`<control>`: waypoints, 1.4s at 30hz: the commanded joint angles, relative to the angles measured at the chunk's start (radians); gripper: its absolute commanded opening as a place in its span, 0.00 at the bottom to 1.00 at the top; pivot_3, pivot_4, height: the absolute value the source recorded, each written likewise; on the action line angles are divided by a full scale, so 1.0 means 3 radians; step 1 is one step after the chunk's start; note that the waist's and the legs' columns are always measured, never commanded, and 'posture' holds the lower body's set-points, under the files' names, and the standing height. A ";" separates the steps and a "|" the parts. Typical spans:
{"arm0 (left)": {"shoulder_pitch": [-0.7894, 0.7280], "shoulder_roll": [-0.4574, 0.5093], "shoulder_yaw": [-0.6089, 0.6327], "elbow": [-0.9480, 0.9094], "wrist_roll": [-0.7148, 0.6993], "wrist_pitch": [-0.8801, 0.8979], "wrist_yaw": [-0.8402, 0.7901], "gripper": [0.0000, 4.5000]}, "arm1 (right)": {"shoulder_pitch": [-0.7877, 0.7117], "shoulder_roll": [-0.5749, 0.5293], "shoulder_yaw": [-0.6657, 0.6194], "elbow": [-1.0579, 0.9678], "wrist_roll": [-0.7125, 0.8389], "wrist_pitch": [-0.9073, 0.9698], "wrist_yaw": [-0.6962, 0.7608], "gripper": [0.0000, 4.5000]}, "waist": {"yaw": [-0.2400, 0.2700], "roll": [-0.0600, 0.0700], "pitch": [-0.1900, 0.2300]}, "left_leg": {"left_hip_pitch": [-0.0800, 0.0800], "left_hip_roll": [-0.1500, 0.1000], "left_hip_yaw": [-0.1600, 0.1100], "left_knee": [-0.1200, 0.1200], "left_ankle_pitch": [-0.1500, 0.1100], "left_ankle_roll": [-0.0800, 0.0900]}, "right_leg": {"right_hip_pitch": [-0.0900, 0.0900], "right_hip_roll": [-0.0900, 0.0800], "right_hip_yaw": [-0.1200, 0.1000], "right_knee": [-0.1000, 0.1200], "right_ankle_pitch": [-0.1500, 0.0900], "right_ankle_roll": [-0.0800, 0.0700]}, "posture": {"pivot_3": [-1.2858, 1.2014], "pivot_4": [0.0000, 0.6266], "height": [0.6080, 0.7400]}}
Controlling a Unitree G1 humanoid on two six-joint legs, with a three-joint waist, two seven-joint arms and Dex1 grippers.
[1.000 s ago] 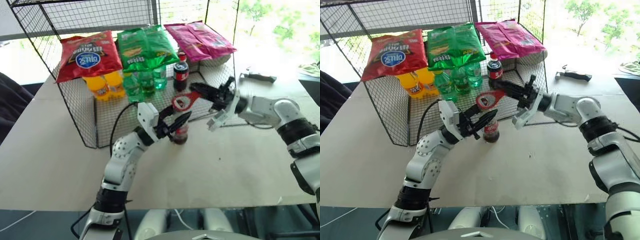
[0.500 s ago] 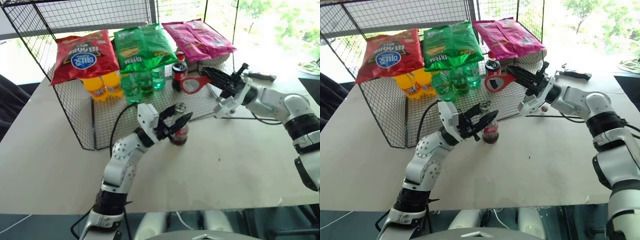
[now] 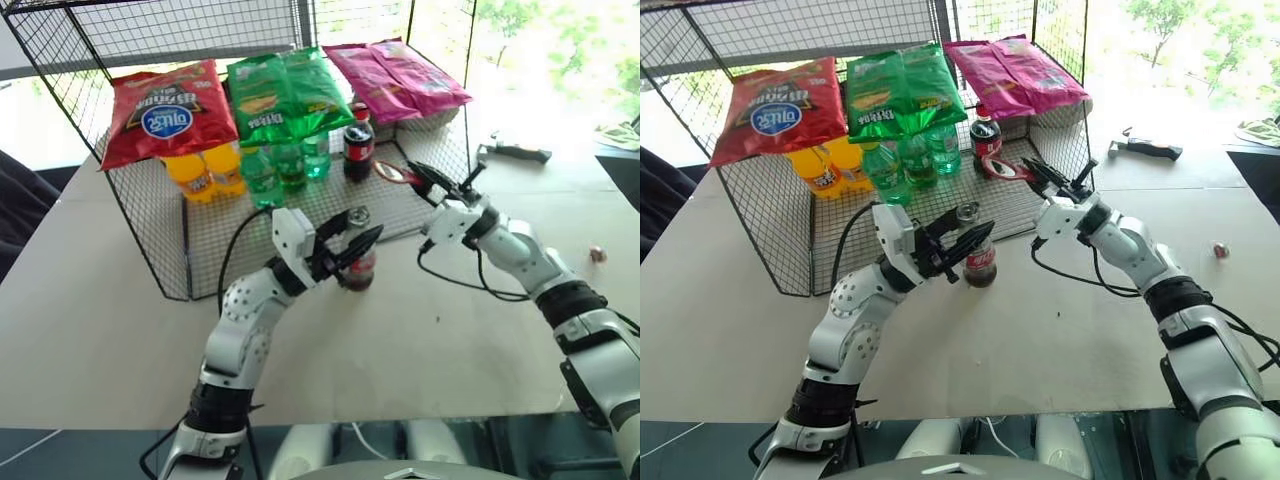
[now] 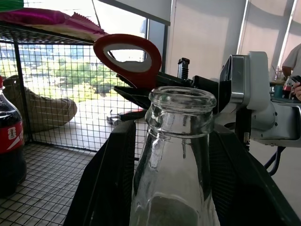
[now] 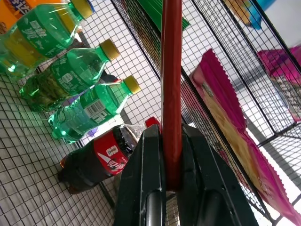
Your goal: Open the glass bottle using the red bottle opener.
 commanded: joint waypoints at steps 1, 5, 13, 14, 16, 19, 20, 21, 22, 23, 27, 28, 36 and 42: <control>0.0035 -0.0006 -0.0048 0.0006 0.0020 0.0010 0.0008 0.75 | 0.0091 0.0051 -0.0167 -0.0234 0.0182 0.0131 0.0154 0.00 | 0.0001 -0.0001 0.0001 | 0.0000 0.0000 0.0000 0.0000 0.0000 0.0000 | -0.0001 0.0000 0.0000 0.0001 0.0000 0.0000 | 0.52 0.24 1.00; 0.0024 -0.0017 -0.0055 0.0021 0.0036 -0.0019 -0.0003 0.98 | 0.0184 0.0092 -0.0251 -0.0348 0.0188 0.0214 0.0268 0.00 | 0.0000 -0.0001 0.0002 | -0.0005 0.0000 0.0000 0.0002 0.0000 0.0000 | -0.0005 0.0000 0.0000 0.0003 0.0000 0.0000 | 0.52 0.24 1.00; 0.0050 0.0062 -0.0047 -0.0068 0.0072 -0.0059 -0.0081 0.98 | 0.0538 0.0297 -0.0511 -0.0838 0.0976 0.1052 0.0753 0.00 | 0.0003 -0.0001 0.0002 | -0.0005 0.0001 -0.0001 0.0003 0.0000 0.0000 | -0.0005 -0.0004 -0.0001 0.0002 0.0000 0.0000 | 0.52 0.24 1.00; 0.0065 0.0091 -0.0044 -0.0103 0.0067 -0.0047 -0.0095 0.98 | 0.0635 0.0326 -0.0551 -0.1018 0.1178 0.1353 0.0861 0.00 | 0.0005 -0.0001 0.0002 | -0.0006 0.0001 -0.0002 0.0002 0.0000 0.0000 | -0.0004 -0.0006 -0.0001 0.0002 0.0000 0.0000 | 0.52 0.24 1.00; 0.0108 0.0164 -0.0045 -0.0153 0.0074 -0.0038 -0.0125 0.98 | 0.0835 0.0349 -0.0607 -0.1423 0.1548 0.1960 0.1055 0.00 | 0.0008 -0.0001 0.0002 | -0.0010 0.0002 -0.0004 0.0003 0.0000 0.0000 | -0.0005 -0.0012 -0.0002 0.0002 0.0000 0.0000 | 0.52 0.24 1.00; 0.0174 0.0236 -0.0019 -0.0175 0.0098 -0.0059 -0.0117 0.98 | 0.1174 0.0304 -0.0680 -0.2074 0.2163 0.3029 0.1203 0.00 | 0.0006 0.0000 0.0002 | -0.0013 0.0001 -0.0006 0.0003 0.0000 0.0000 | -0.0007 -0.0015 -0.0004 0.0001 0.0000 0.0000 | 0.52 0.24 1.00; 0.0184 0.0246 -0.0011 -0.0173 0.0107 -0.0067 -0.0107 0.98 | 0.1280 0.0266 -0.0699 -0.2240 0.2345 0.3344 0.1223 0.00 | 0.0006 0.0000 0.0003 | -0.0013 0.0001 -0.0005 0.0003 0.0000 0.0000 | -0.0007 -0.0015 -0.0004 0.0001 0.0000 0.0000 | 0.52 0.24 1.00; 0.0189 0.0248 -0.0003 -0.0163 0.0111 -0.0067 -0.0096 0.98 | 0.1383 0.0223 -0.0722 -0.2378 0.2534 0.3668 0.1224 0.00 | 0.0008 0.0000 0.0003 | -0.0013 0.0001 -0.0005 0.0004 0.0000 0.0000 | -0.0008 -0.0015 -0.0005 0.0001 0.0000 0.0000 | 0.52 0.24 1.00; 0.0191 0.0247 0.0002 -0.0153 0.0117 -0.0067 -0.0087 0.98 | 0.1461 0.0185 -0.0740 -0.2467 0.2638 0.3873 0.1227 0.00 | 0.0010 0.0000 0.0003 | -0.0014 0.0001 -0.0006 0.0004 0.0000 0.0000 | -0.0008 -0.0016 -0.0006 0.0001 0.0000 0.0000 | 0.52 0.24 1.00; 0.0192 0.0247 -0.0002 -0.0134 0.0142 -0.0085 -0.0080 0.98 | 0.1536 0.0164 -0.0779 -0.2550 0.2725 0.4044 0.1208 0.00 | 0.0017 0.0000 0.0003 | -0.0014 0.0001 -0.0008 0.0003 0.0000 0.0000 | -0.0008 -0.0016 -0.0007 0.0001 0.0000 0.0000 | 0.52 0.24 1.00; 0.0205 0.0261 0.0026 -0.0036 0.0239 -0.0171 -0.0027 1.00 | 0.1778 0.0075 -0.0977 -0.2941 0.3077 0.4834 0.1053 0.26 | 0.0030 0.0000 0.0003 | -0.0035 -0.0002 -0.0018 0.0011 -0.0001 0.0001 | -0.0017 -0.0021 -0.0018 -0.0001 0.0001 0.0000 | 0.52 0.24 1.00; 0.0220 0.0264 0.0037 -0.0028 0.0233 -0.0178 -0.0032 1.00 | 0.1829 0.0051 -0.1005 -0.2995 0.3093 0.4940 0.1043 0.33 | 0.0029 0.0000 0.0003 | -0.0035 -0.0003 -0.0018 0.0011 -0.0001 0.0001 | -0.0017 -0.0021 -0.0019 -0.0002 0.0001 0.0000 | 0.52 0.24 1.00; 0.0454 0.0357 0.0054 -0.0177 0.0208 -0.0182 -0.0058 1.00 | 0.1948 0.0055 -0.1159 -0.3073 0.2916 0.5149 0.0922 0.99 | 0.0023 0.0000 0.0003 | -0.0036 -0.0003 -0.0022 0.0011 -0.0001 0.0001 | -0.0017 -0.0021 -0.0025 -0.0002 0.0000 0.0001 | 0.52 0.24 1.00; 0.0804 0.0498 0.0272 -0.0451 0.0138 -0.0091 0.0078 1.00 | 0.2201 0.0010 -0.1247 -0.3147 0.2692 0.4841 0.1054 0.99 | 0.0030 0.0000 0.0003 | -0.0038 -0.0003 -0.0026 0.0010 -0.0001 0.0001 | -0.0017 -0.0022 -0.0029 -0.0004 0.0000 0.0000 | 0.52 0.24 1.00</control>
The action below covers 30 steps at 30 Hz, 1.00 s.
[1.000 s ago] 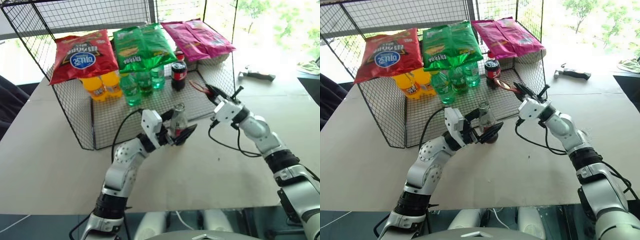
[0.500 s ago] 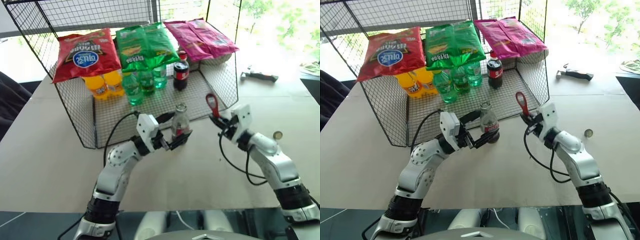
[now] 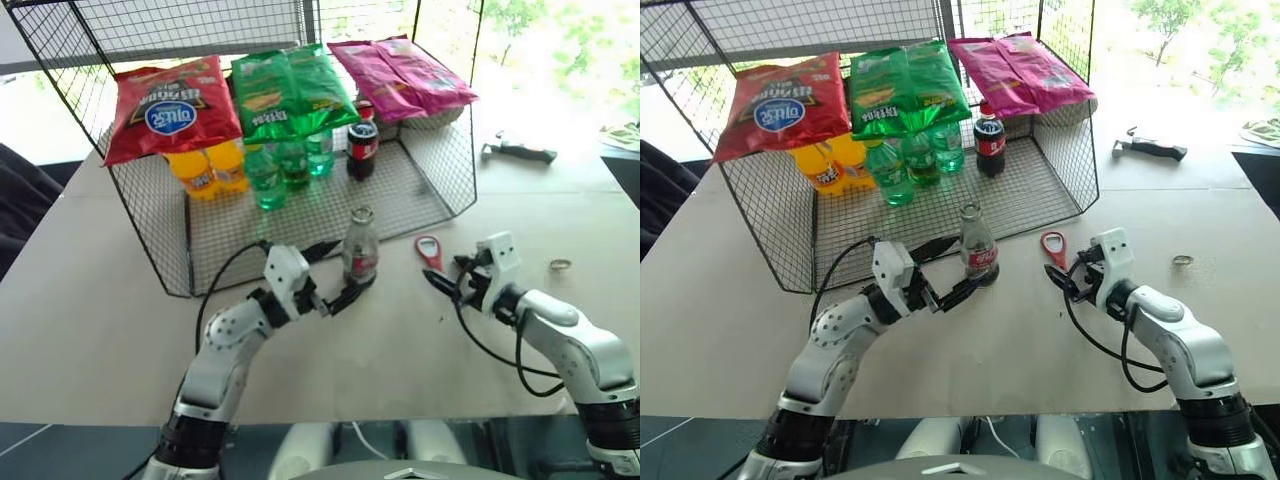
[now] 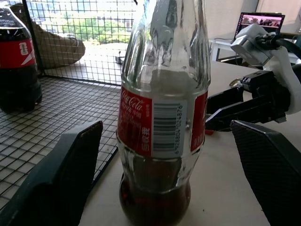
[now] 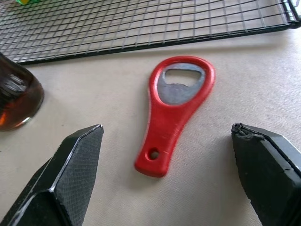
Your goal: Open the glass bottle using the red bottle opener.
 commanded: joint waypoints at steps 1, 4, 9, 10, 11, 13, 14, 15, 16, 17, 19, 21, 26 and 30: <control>0.0185 0.0080 0.0183 -0.0356 -0.0098 0.0045 0.0088 1.00 | 0.0151 -0.0064 -0.0095 -0.0176 -0.0192 -0.0326 0.0149 0.99 | 0.0000 0.0000 0.0000 | 0.0000 0.0000 0.0000 0.0000 0.0000 0.0000 | 0.0000 0.0000 0.0000 0.0000 0.0000 0.0000 | 0.52 0.24 1.00; 0.0380 0.0109 0.0280 -0.0482 -0.0070 0.0056 0.0185 1.00 | 0.0283 -0.0137 -0.0087 -0.0254 -0.0273 -0.0468 0.0315 0.99 | 0.0001 0.0000 0.0000 | 0.0000 -0.0001 0.0000 0.0000 0.0000 0.0000 | 0.0001 -0.0002 0.0000 -0.0001 0.0000 0.0000 | 0.52 0.24 1.00; 0.0523 0.0053 0.0570 -0.0629 0.0239 -0.0148 0.0640 1.00 | 0.0507 -0.0197 -0.0195 -0.0284 -0.0356 -0.0709 0.0502 0.99 | 0.0013 0.0000 0.0000 | 0.0002 -0.0001 -0.0003 0.0001 0.0000 0.0000 | 0.0001 -0.0001 -0.0002 0.0003 0.0000 0.0000 | 0.52 0.24 1.00; 0.0534 0.0043 0.0627 -0.0682 0.0244 -0.0147 0.0710 1.00 | 0.0557 -0.0229 -0.0196 -0.0258 -0.0403 -0.0771 0.0558 0.99 | 0.0025 0.0000 0.0000 | 0.0002 -0.0001 -0.0004 0.0001 0.0000 0.0000 | 0.0001 -0.0001 -0.0003 0.0003 0.0000 0.0000 | 0.52 0.24 1.00; 0.0557 0.0044 0.0665 -0.0727 0.0273 -0.0159 0.0762 1.00 | 0.0596 -0.0252 -0.0197 -0.0233 -0.0443 -0.0831 0.0606 0.99 | 0.0037 0.0000 0.0000 | 0.0003 -0.0001 -0.0004 0.0001 0.0000 0.0000 | 0.0002 -0.0001 -0.0006 0.0003 0.0000 0.0000 | 0.52 0.24 1.00; 0.0650 0.0067 0.0725 -0.0813 0.0345 -0.0185 0.0820 1.00 | 0.0634 -0.0270 -0.0208 -0.0189 -0.0496 -0.0969 0.0689 0.99 | 0.0054 0.0000 0.0000 | 0.0002 -0.0001 -0.0004 0.0001 0.0000 -0.0001 | 0.0003 -0.0002 -0.0006 0.0002 0.0000 0.0001 | 0.52 0.24 1.00; 0.0710 0.0082 0.0763 -0.0854 0.0369 -0.0205 0.0834 1.00 | 0.0639 -0.0278 -0.0220 -0.0182 -0.0508 -0.1003 0.0721 0.99 | 0.0053 0.0000 0.0000 | 0.0003 -0.0001 -0.0003 0.0001 0.0000 -0.0001 | 0.0003 -0.0001 -0.0005 0.0002 0.0000 0.0001 | 0.52 0.24 1.00; 0.0771 0.0093 0.0806 -0.0897 0.0360 -0.0202 0.0843 1.00 | 0.0644 -0.0289 -0.0232 -0.0168 -0.0524 -0.1028 0.0749 0.99 | 0.0052 0.0000 0.0000 | 0.0003 -0.0001 -0.0001 0.0001 0.0000 0.0000 | 0.0004 -0.0001 -0.0003 0.0001 0.0000 0.0001 | 0.52 0.24 1.00; 0.0839 0.0107 0.0870 -0.0940 0.0334 -0.0181 0.0849 1.00 | 0.0650 -0.0293 -0.0250 -0.0144 -0.0537 -0.1060 0.0778 0.99 | 0.0054 0.0000 0.0000 | 0.0003 -0.0001 0.0000 0.0001 0.0000 0.0000 | 0.0005 -0.0001 -0.0002 0.0001 0.0000 0.0001 | 0.52 0.24 1.00; 0.0902 0.0114 0.0937 -0.0976 0.0290 -0.0148 0.0857 1.00 | 0.0662 -0.0298 -0.0266 -0.0115 -0.0553 -0.1096 0.0807 0.99 | 0.0056 0.0000 0.0000 | 0.0003 -0.0001 -0.0001 0.0001 0.0000 -0.0001 | 0.0004 -0.0001 -0.0003 0.0001 0.0000 0.0000 | 0.52 0.24 1.00; 0.1077 0.0108 0.1165 -0.0994 0.0216 -0.0086 0.0925 1.00 | 0.0711 -0.0327 -0.0286 -0.0012 -0.0654 -0.1309 0.0895 0.99 | 0.0064 0.0000 0.0000 | 0.0003 0.0000 -0.0002 0.0001 0.0000 -0.0001 | 0.0004 -0.0001 -0.0005 0.0001 0.0000 0.0000 | 0.52 0.24 1.00; 0.1438 0.0127 0.1308 -0.1005 0.0002 0.0036 0.0794 1.00 | 0.0779 -0.0304 -0.0347 0.0073 -0.0651 -0.1557 0.1019 0.99 | 0.0066 0.0000 0.0000 | 0.0004 0.0000 -0.0002 0.0001 -0.0001 -0.0001 | 0.0004 -0.0001 -0.0005 0.0000 0.0000 0.0000 | 0.52 0.24 1.00; 0.2202 0.0263 0.1243 -0.1002 -0.0153 0.0055 0.0325 1.00 | 0.0922 -0.0314 -0.0457 0.0328 -0.0679 -0.2156 0.1393 0.99 | 0.0061 -0.0002 0.0007 | 0.0003 0.0000 0.0004 -0.0001 -0.0006 0.0008 | 0.0008 -0.0002 0.0000 -0.0011 0.0000 0.0000 | 0.52 0.24 1.00; 0.2279 0.0268 0.1191 -0.1009 -0.0207 0.0122 0.0251 1.00 | 0.0946 -0.0306 -0.0525 0.0489 -0.0604 -0.2332 0.1579 0.99 | 0.0089 0.0001 0.0012 | 0.0007 0.0000 -0.0007 0.0003 -0.0010 0.0015 | 0.0019 -0.0006 -0.0005 -0.0008 0.0000 0.0000 | 0.52 0.24 1.00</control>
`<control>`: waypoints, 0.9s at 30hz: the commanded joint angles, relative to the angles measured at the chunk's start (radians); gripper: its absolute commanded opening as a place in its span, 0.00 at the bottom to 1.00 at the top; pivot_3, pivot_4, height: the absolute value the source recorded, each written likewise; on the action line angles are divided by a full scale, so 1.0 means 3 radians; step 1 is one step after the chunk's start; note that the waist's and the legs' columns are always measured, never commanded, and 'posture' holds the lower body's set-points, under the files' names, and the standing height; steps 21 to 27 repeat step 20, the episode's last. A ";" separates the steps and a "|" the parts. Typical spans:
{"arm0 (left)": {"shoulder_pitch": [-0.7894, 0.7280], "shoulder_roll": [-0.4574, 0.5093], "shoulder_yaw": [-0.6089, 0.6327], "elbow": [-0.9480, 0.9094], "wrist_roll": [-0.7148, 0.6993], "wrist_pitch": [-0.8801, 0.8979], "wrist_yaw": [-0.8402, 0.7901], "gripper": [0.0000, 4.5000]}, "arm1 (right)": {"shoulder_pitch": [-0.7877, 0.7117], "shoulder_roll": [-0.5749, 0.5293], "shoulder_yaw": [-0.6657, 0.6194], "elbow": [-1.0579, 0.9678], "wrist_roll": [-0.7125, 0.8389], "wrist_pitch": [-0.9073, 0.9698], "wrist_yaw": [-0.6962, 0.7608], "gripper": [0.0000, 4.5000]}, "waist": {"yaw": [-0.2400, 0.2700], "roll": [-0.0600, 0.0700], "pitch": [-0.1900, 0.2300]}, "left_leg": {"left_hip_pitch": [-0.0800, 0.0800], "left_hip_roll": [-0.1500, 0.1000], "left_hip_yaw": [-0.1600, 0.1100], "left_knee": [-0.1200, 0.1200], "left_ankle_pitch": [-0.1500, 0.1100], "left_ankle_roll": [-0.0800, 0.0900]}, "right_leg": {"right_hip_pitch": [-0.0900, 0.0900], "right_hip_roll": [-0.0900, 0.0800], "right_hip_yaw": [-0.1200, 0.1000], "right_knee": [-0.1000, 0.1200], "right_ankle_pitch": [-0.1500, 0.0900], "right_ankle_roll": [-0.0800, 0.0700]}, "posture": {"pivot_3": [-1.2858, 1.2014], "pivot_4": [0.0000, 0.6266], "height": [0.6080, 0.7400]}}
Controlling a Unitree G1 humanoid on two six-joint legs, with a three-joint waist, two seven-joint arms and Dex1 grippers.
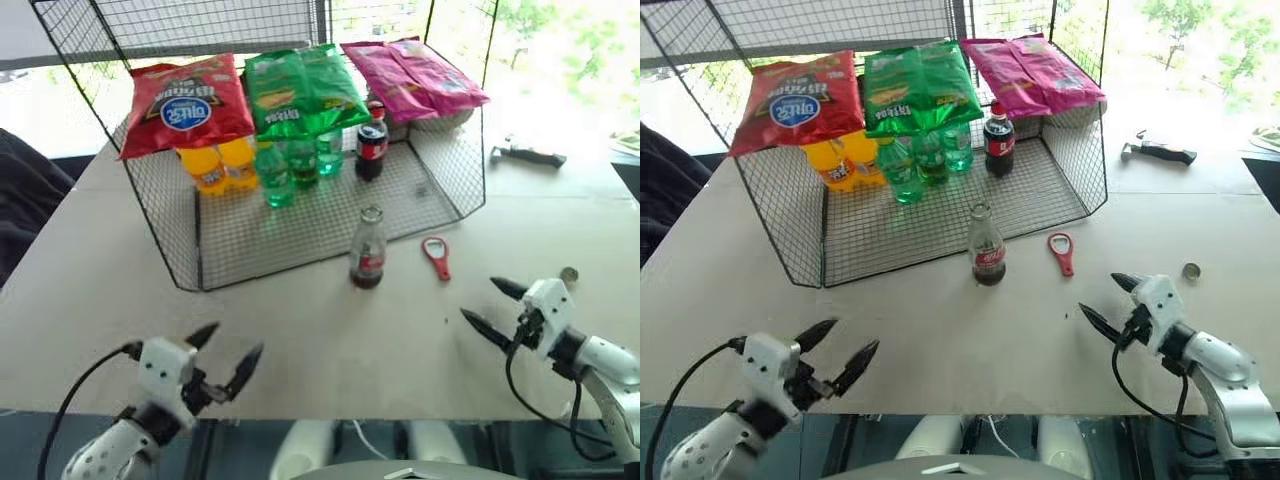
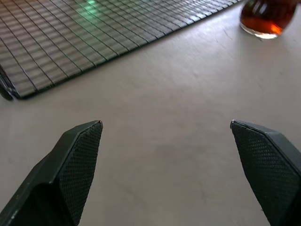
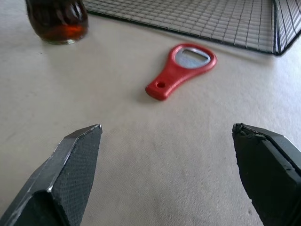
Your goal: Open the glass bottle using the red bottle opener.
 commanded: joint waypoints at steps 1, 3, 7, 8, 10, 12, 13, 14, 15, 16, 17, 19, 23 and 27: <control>-0.0027 0.0013 -0.0039 -0.0099 -0.0014 -0.0016 -0.0012 1.00 | 0.0044 -0.0039 -0.0134 0.0040 0.0134 -0.0085 0.0189 0.99 | -0.0004 -0.0002 -0.0001 | 0.0000 0.0001 -0.0001 0.0001 0.0001 -0.0001 | 0.0000 0.0000 0.0000 0.0000 0.0000 0.0000 | 0.52 0.24 1.00; -0.0061 0.0007 -0.0070 -0.0088 0.0073 -0.0038 0.0029 1.00 | 0.0078 -0.0050 -0.0155 0.0062 0.0165 -0.0081 0.0244 0.99 | -0.0016 -0.0002 -0.0001 | 0.0001 0.0002 -0.0001 0.0001 0.0002 -0.0004 | 0.0000 0.0002 0.0001 0.0001 0.0000 0.0000 | 0.52 0.24 1.00; -0.0155 0.0001 -0.0142 -0.0084 0.0147 -0.0013 0.0077 1.00 | 0.0234 -0.0050 -0.0215 0.0006 0.0171 -0.0054 0.0255 0.99 | -0.0020 -0.0001 -0.0002 | 0.0001 0.0001 -0.0001 0.0001 0.0003 -0.0003 | -0.0001 0.0003 0.0000 0.0003 0.0000 0.0000 | 0.52 0.24 1.00; -0.0165 0.0001 -0.0160 -0.0084 0.0155 -0.0005 0.0075 1.00 | 0.0274 -0.0049 -0.0230 -0.0016 0.0177 -0.0052 0.0260 0.99 | -0.0021 -0.0001 -0.0002 | 0.0000 0.0001 -0.0001 0.0001 0.0004 -0.0006 | -0.0002 0.0003 0.0000 0.0002 0.0000 0.0000 | 0.52 0.24 1.00; -0.0171 0.0002 -0.0193 -0.0074 0.0178 -0.0015 0.0071 1.00 | 0.0351 -0.0038 -0.0254 -0.0051 0.0181 -0.0065 0.0256 0.99 | -0.0022 -0.0001 -0.0002 | 0.0000 0.0001 0.0000 0.0000 0.0007 -0.0012 | -0.0002 0.0003 0.0000 0.0002 0.0000 0.0000 | 0.52 0.24 1.00; -0.0176 0.0006 -0.0233 -0.0058 0.0201 -0.0027 0.0066 1.00 | 0.0420 -0.0025 -0.0274 -0.0096 0.0189 -0.0068 0.0235 0.99 | -0.0022 -0.0001 -0.0002 | 0.0000 0.0001 0.0001 -0.0001 0.0006 -0.0011 | -0.0003 0.0003 0.0001 0.0000 0.0000 0.0000 | 0.52 0.24 1.00; -0.0181 0.0009 -0.0250 -0.0053 0.0212 -0.0034 0.0061 1.00 | 0.0451 -0.0022 -0.0280 -0.0122 0.0193 -0.0072 0.0231 0.99 | -0.0021 0.0000 -0.0002 | -0.0001 0.0001 0.0001 -0.0001 0.0006 -0.0011 | -0.0003 0.0002 0.0002 0.0000 0.0000 0.0000 | 0.52 0.24 1.00; -0.0187 0.0008 -0.0260 -0.0050 0.0220 -0.0037 0.0059 1.00 | 0.0487 -0.0017 -0.0289 -0.0156 0.0195 -0.0073 0.0223 0.99 | -0.0021 0.0000 -0.0002 | -0.0001 0.0001 0.0001 -0.0001 0.0006 -0.0011 | -0.0003 0.0002 0.0003 0.0000 0.0000 0.0000 | 0.52 0.24 1.00; -0.0194 0.0008 -0.0266 -0.0047 0.0225 -0.0038 0.0057 1.00 | 0.0518 -0.0012 -0.0296 -0.0184 0.0195 -0.0074 0.0212 0.99 | -0.0020 0.0000 -0.0002 | -0.0001 0.0001 0.0001 -0.0001 0.0000 -0.0001 | -0.0003 0.0002 0.0004 0.0001 0.0000 0.0000 | 0.52 0.24 1.00; -0.0202 0.0011 -0.0272 -0.0045 0.0229 -0.0039 0.0054 1.00 | 0.0542 -0.0007 -0.0304 -0.0206 0.0196 -0.0071 0.0205 0.99 | -0.0020 -0.0001 -0.0002 | 0.0000 0.0001 0.0001 -0.0001 -0.0001 0.0002 | -0.0002 0.0002 0.0004 0.0001 0.0000 0.0000 | 0.52 0.24 1.00; -0.0213 0.0015 -0.0275 -0.0041 0.0231 -0.0035 0.0055 1.00 | 0.0561 0.0000 -0.0312 -0.0225 0.0201 -0.0066 0.0198 0.99 | -0.0020 -0.0001 -0.0002 | 0.0000 0.0001 0.0001 0.0000 -0.0001 0.0002 | -0.0002 0.0002 0.0004 0.0002 0.0000 0.0000 | 0.52 0.24 1.00; -0.0240 0.0033 -0.0283 -0.0033 0.0234 -0.0014 0.0056 1.00 | 0.0588 0.0031 -0.0331 -0.0257 0.0216 -0.0040 0.0157 0.99 | -0.0019 -0.0001 -0.0002 | 0.0000 0.0001 0.0001 0.0000 -0.0001 0.0002 | -0.0002 0.0002 0.0004 0.0003 0.0000 0.0000 | 0.52 0.24 1.00; -0.0268 0.0039 -0.0308 -0.0005 0.0268 -0.0024 0.0062 1.00 | 0.0602 0.0046 -0.0335 -0.0279 0.0224 -0.0029 0.0144 0.99 | -0.0019 -0.0001 -0.0002 | 0.0000 0.0001 0.0001 0.0000 -0.0001 0.0002 | -0.0002 0.0002 0.0004 0.0003 0.0000 0.0000 | 0.52 0.24 1.00; -0.0268 0.0039 -0.0308 -0.0005 0.0268 -0.0024 0.0062 1.00 | 0.0602 0.0046 -0.0335 -0.0279 0.0224 -0.0029 0.0144 0.99 | -0.0019 -0.0001 -0.0002 | 0.0000 0.0001 0.0001 0.0000 -0.0001 0.0002 | -0.0002 0.0002 0.0004 0.0003 0.0000 0.0000 | 0.52 0.24 1.00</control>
